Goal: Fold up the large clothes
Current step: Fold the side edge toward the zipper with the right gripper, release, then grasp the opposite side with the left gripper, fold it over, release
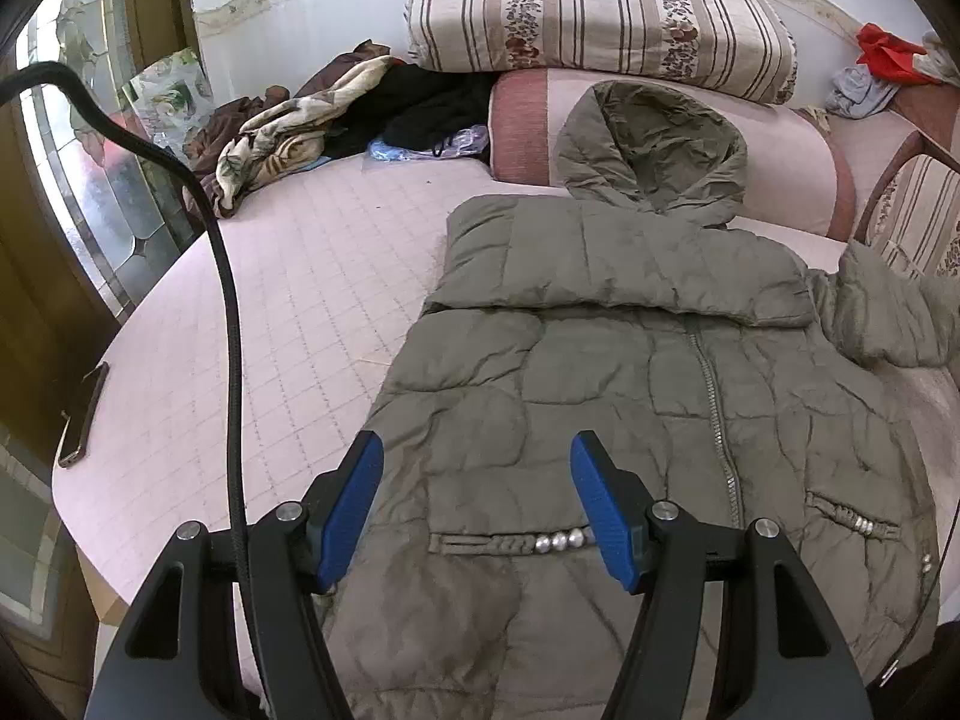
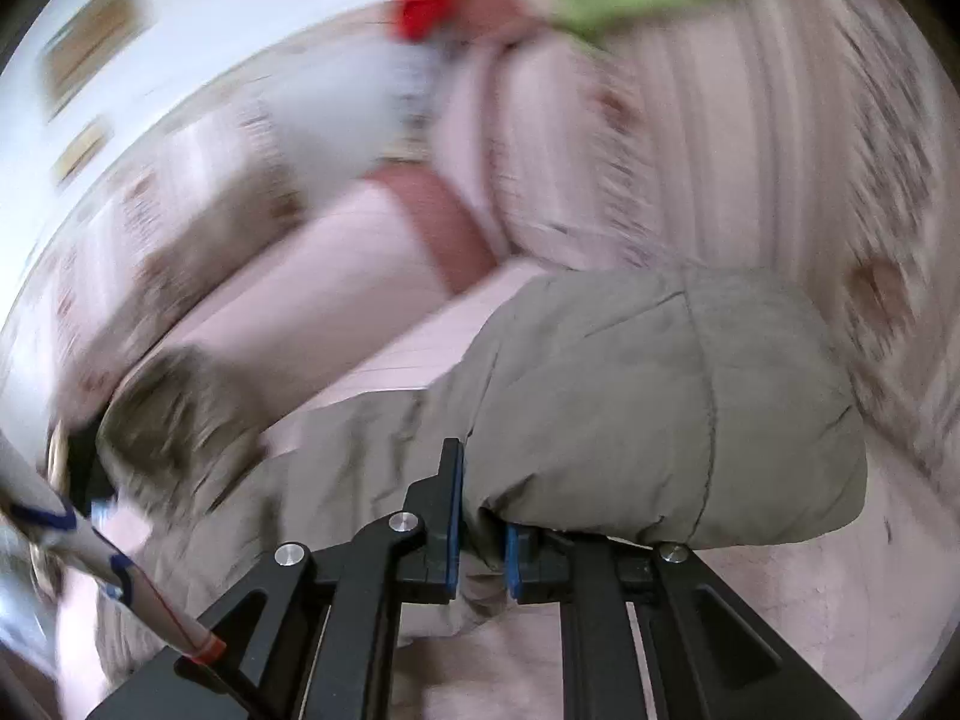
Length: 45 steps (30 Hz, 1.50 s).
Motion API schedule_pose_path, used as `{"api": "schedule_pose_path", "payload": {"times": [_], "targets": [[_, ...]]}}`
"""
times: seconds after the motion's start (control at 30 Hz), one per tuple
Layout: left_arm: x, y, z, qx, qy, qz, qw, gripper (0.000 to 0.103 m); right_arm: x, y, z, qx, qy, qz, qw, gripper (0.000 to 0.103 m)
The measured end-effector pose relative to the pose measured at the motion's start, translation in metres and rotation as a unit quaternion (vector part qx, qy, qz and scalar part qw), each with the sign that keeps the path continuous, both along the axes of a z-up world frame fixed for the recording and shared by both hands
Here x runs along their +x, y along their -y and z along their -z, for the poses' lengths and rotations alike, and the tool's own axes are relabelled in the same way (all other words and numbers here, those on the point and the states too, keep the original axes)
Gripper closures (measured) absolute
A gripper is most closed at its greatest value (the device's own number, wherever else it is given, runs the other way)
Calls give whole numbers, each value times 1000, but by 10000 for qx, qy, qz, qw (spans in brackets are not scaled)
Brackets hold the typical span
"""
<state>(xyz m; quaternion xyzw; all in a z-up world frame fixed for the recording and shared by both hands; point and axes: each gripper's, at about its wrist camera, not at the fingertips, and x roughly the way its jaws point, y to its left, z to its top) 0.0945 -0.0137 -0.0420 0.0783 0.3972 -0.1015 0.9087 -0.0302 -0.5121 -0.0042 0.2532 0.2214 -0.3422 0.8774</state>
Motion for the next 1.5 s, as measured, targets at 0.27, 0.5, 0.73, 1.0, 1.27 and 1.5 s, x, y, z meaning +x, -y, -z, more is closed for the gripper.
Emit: {"api": "schedule_pose_path", "payload": {"times": [0.27,0.5,0.73,1.0,1.27,1.5], "targets": [[3,-18,3,-41,-34,-221,9997,39,74,-130,2,-812,-561,-1952,9758,91],[12,-31,4,-153,-50,-388,9991,39,123,-194,51,-822,-1223,-3109,9390,91],[26,-37,-1,-378,-99,-417,9984,39,139,-248,100,-913,-2006,-4068,8865,68],[56,-4,-2,-1142,-534,218,9918,30,92,-247,61,-747,-1608,-4702,8645,27],[90,52,41,-1276,-1172,595,9831,27,65,-173,43,105,-937,-3919,9152,25],[108,99,77,-1445,-1650,957,9709,41,69,-144,40,183,-891,-3389,9364,25]]}}
